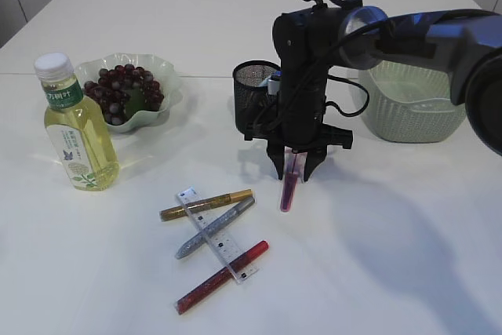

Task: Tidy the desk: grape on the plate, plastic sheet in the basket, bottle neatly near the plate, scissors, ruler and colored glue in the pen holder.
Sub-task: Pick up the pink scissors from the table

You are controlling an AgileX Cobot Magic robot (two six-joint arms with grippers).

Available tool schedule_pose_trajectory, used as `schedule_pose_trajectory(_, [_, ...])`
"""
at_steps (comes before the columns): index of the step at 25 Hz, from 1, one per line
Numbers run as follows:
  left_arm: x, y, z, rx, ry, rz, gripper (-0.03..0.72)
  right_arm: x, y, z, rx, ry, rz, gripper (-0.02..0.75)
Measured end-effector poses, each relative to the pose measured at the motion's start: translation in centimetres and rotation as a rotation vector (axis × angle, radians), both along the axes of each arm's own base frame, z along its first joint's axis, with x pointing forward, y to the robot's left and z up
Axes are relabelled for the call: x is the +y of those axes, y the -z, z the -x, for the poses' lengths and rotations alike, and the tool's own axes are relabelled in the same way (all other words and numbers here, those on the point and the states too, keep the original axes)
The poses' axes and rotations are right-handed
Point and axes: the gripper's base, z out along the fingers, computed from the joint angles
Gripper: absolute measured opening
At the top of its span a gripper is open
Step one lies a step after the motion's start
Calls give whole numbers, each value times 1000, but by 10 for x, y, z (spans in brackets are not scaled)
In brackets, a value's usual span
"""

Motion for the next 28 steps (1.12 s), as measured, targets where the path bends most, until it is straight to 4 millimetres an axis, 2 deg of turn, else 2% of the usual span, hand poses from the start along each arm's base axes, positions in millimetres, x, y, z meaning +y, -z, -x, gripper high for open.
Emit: schedule_pose_trajectory(28, [0, 0, 0, 0, 2, -1, 417, -2, 0, -1, -12, 39, 22, 349])
